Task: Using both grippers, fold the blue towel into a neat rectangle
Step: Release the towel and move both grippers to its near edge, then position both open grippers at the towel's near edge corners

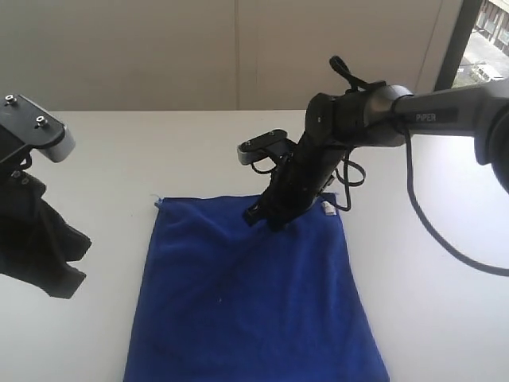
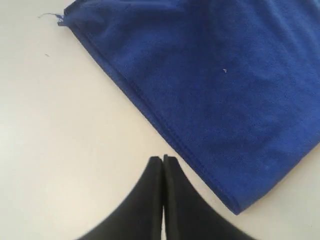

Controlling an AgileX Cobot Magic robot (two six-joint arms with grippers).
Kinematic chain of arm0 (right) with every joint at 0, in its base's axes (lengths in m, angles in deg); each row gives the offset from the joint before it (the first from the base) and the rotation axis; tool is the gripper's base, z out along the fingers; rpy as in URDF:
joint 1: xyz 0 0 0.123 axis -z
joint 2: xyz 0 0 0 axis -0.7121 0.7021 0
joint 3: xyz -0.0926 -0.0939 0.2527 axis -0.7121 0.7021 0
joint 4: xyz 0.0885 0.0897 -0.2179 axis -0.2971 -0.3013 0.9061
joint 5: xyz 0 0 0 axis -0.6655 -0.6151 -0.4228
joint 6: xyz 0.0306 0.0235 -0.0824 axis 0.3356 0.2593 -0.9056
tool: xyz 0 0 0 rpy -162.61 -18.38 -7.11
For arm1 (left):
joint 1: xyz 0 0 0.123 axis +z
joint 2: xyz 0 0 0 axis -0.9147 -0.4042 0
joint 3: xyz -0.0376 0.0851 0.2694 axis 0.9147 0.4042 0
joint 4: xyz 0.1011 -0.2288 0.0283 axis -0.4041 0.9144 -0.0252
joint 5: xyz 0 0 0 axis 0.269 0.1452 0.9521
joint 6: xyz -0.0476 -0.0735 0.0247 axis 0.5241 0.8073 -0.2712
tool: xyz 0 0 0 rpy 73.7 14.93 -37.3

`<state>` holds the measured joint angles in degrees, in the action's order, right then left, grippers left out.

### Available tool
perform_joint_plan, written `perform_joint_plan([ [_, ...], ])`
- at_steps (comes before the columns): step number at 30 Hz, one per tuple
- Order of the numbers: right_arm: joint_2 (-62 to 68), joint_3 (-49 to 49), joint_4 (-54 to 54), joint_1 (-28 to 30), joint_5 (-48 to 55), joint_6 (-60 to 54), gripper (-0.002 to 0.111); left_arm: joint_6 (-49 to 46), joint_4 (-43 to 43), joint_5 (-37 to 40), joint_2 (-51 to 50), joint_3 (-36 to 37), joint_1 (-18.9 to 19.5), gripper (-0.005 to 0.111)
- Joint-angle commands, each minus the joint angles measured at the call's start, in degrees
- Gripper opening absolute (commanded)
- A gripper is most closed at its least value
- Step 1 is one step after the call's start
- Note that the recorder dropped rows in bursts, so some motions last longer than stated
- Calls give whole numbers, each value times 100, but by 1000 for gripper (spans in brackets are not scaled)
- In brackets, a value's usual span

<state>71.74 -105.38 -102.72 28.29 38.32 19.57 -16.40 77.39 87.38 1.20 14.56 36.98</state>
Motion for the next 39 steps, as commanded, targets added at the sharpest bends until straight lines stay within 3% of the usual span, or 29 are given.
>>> perform_joint_plan([
  [1,10,34,333,77,-197,208,0,54,77,220,65,60,-11,0],
  [5,-108,34,284,77,-252,16,0,-33,77,171,65,60,-11,0],
  [8,-885,34,253,77,-29,-480,0,-438,77,-44,65,60,-11,0],
  [11,-1791,34,253,77,868,-1418,0,-505,77,-433,27,27,-11,0],
  [15,-2687,454,253,77,2370,-2269,0,-1339,377,892,-437,-573,-11,0],
  [17,-3285,1201,265,77,2291,-2304,0,-2382,1124,1854,-893,-901,-23,0],
  [20,-4378,2954,332,10,1383,-2241,0,-4110,2207,2221,-1200,-841,-343,0],
  [22,-4869,3957,391,-98,501,-2363,0,-4195,2117,1985,-1278,-526,-664,0],
  [26,-4969,4847,227,-247,-203,-3750,2,-4221,1831,556,-1304,281,-1125,1],
  [33,-4883,5137,105,-468,-492,-4565,43,-5250,1751,-62,-1444,702,-1229,52],
  [39,-4766,5487,117,-468,-975,-5003,46,-5396,1453,-944,-1734,1101,-1229,56],
])
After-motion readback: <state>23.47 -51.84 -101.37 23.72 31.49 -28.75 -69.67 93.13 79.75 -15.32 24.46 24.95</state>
